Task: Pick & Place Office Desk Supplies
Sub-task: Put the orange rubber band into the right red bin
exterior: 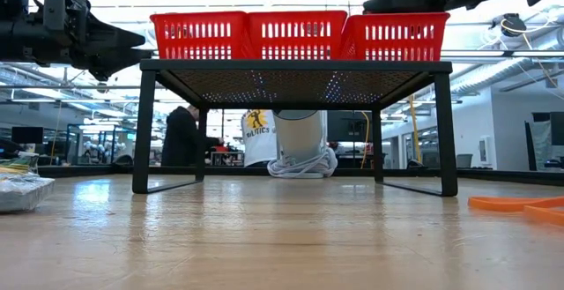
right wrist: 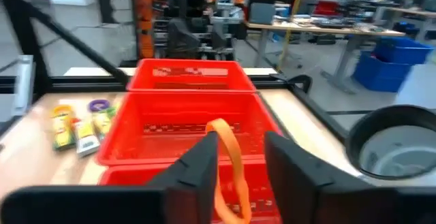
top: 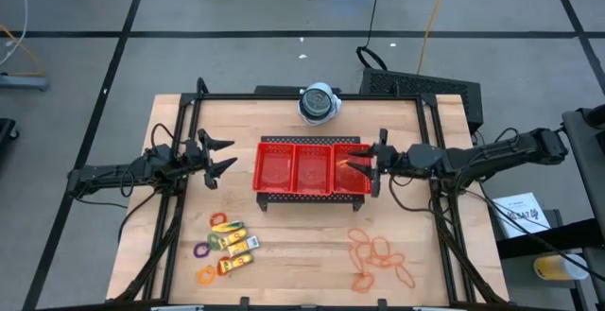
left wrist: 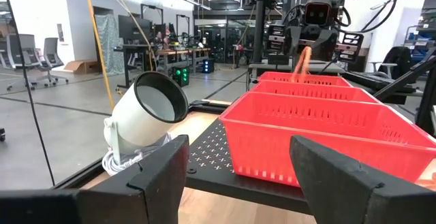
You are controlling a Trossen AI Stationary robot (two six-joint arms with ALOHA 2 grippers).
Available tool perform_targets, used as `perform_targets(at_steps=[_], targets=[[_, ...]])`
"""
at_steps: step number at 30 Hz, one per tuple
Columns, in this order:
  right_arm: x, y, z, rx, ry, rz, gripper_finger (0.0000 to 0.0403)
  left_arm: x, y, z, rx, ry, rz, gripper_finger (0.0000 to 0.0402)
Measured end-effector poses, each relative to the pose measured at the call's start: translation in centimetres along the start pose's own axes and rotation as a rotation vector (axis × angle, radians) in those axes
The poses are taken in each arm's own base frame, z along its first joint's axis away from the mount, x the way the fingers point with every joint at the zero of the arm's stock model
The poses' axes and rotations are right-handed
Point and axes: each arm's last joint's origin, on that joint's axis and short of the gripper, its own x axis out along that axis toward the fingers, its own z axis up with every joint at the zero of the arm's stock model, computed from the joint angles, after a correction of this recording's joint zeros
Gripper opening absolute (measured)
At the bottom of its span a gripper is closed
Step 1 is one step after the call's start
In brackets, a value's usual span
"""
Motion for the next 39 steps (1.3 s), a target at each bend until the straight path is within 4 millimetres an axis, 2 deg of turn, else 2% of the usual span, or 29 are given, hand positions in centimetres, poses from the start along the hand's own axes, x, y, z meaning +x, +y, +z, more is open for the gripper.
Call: perform_targets(at_steps=[7,12,16,22,25,30,33,39], targets=[[0.0,0.0,-0.1,-0.004,0.012,0.006,0.0193,0.0,0.0,0.0,0.000,0.000,0.000,0.0267],[-0.6,-0.1,0.3,-0.017,-0.006,0.017,0.0208,0.0,0.0,0.0,0.000,0.000,0.000,0.0267],[-1.6,0.9,1.4,-0.072,-0.063,0.116,0.0210,0.0,0.0,0.0,0.000,-0.001,0.000,0.0267],[-3.0,4.7,4.4,-0.238,-0.016,0.216,0.0204,0.0,0.0,0.0,0.000,0.000,0.000,0.0267],[-3.5,7.1,5.7,-0.334,0.081,0.190,0.0206,0.0,0.0,0.0,0.000,0.000,0.000,0.0267],[-4.2,11.0,6.6,-0.388,0.298,0.182,0.0210,0.0,0.0,0.0,0.000,0.000,0.000,0.0267],[-4.4,13.1,5.8,-0.366,0.433,0.206,0.0208,0.0,0.0,0.0,0.000,0.000,0.000,0.0267],[-5.1,15.9,2.0,-0.299,0.722,0.275,0.0195,0.0,0.0,0.0,0.000,0.000,0.000,0.0267]])
